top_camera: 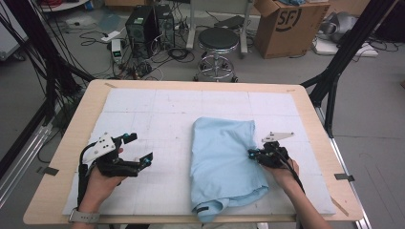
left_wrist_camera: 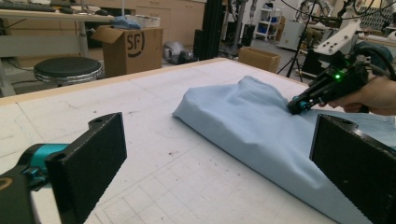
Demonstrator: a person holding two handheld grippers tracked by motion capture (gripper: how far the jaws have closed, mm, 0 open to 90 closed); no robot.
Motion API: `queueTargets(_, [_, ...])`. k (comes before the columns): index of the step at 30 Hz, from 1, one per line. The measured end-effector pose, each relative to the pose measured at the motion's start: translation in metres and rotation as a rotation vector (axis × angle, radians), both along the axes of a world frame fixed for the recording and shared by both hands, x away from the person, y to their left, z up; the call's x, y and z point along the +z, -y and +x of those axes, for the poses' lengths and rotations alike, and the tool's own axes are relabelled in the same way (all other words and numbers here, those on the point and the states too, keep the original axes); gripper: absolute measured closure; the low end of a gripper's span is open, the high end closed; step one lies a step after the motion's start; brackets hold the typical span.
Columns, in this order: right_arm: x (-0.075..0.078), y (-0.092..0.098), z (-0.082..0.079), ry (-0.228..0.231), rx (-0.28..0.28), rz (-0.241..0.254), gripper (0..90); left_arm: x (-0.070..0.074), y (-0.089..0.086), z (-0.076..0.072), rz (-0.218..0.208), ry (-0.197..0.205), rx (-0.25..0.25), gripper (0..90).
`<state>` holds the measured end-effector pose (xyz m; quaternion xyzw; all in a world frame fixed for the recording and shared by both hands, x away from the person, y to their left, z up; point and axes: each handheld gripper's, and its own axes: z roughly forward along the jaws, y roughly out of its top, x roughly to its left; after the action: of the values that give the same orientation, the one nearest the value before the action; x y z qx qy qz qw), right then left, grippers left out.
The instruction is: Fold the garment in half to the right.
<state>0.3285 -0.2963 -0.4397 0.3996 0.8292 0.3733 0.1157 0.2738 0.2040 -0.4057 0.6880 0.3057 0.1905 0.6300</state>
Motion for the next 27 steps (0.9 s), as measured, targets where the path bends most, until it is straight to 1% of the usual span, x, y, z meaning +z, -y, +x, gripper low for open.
queueTargets(1, [-0.001, 0.003, -0.002, -0.010, -0.005, 0.017, 89.8, 0.000, 0.000, 0.000, 0.001, -0.002, -0.001, 4.4])
queueTargets(2, [-0.002, 0.005, -0.004, -0.007, -0.009, 0.025, 89.8, -0.001, 0.000, 0.000, 0.002, -0.002, 0.000, 4.5])
queueTargets(4, [-0.003, 0.009, -0.007, 0.002, -0.013, 0.007, 89.9, -0.001, 0.001, 0.000, 0.002, -0.002, -0.001, 4.5])
queueTargets(5, [-0.003, 0.011, -0.008, 0.007, -0.013, 0.005, 89.8, 0.000, 0.001, 0.000, 0.004, 0.002, -0.002, 4.5])
queueTargets(7, [0.000, 0.014, -0.010, 0.029, -0.012, 0.030, 89.8, 0.000, 0.001, 0.000, 0.004, -0.001, -0.001, 4.5])
queueTargets(10, [0.012, 0.015, -0.018, 0.078, -0.007, 0.077, 89.8, 0.000, 0.001, 0.000, 0.002, 0.001, 0.000, 4.5])
queueTargets(12, [0.019, 0.014, -0.026, 0.093, 0.008, 0.108, 89.7, 0.000, 0.000, 0.000, 0.003, 0.002, 0.001, 4.5])
queueTargets(13, [0.022, 0.012, -0.032, 0.097, 0.025, 0.120, 89.7, 0.000, 0.000, 0.000, 0.001, 0.001, 0.002, 4.5])
queueTargets(15, [0.024, 0.008, -0.042, 0.096, 0.061, 0.121, 89.6, 0.001, -0.001, 0.000, -0.002, 0.001, 0.005, 4.5])
queueTargets(16, [0.024, 0.005, -0.049, 0.095, 0.086, 0.112, 89.6, 0.001, -0.001, 0.000, -0.001, 0.004, 0.007, 4.5])
queueTargets(18, [0.024, 0.002, -0.058, 0.082, 0.117, 0.113, 89.6, 0.001, -0.001, 0.000, 0.002, 0.003, 0.008, 4.4])
queueTargets(19, [0.024, 0.000, -0.063, 0.084, 0.130, 0.105, 89.6, 0.000, -0.001, 0.000, -0.001, 0.001, 0.006, 4.5])
queueTargets(21, [0.022, -0.003, -0.070, 0.073, 0.169, 0.093, 89.6, 0.000, 0.000, 0.001, 0.002, -0.001, 0.003, 4.5])
queueTargets(24, [0.017, -0.007, -0.078, 0.064, 0.202, 0.029, 89.6, -0.001, 0.001, 0.001, 0.006, -0.005, 0.001, 4.5])
queueTargets(25, [0.015, -0.007, -0.079, 0.066, 0.204, 0.010, 89.6, -0.001, 0.002, 0.001, 0.004, -0.004, 0.000, 4.4])
queueTargets(26, [0.012, -0.007, -0.081, 0.055, 0.202, -0.020, 89.6, -0.001, 0.002, 0.001, 0.005, -0.003, 0.000, 4.5])
queueTargets(27, [0.009, -0.006, -0.082, 0.052, 0.197, -0.031, 89.6, 0.000, 0.002, 0.000, 0.006, -0.001, 0.000, 4.4])
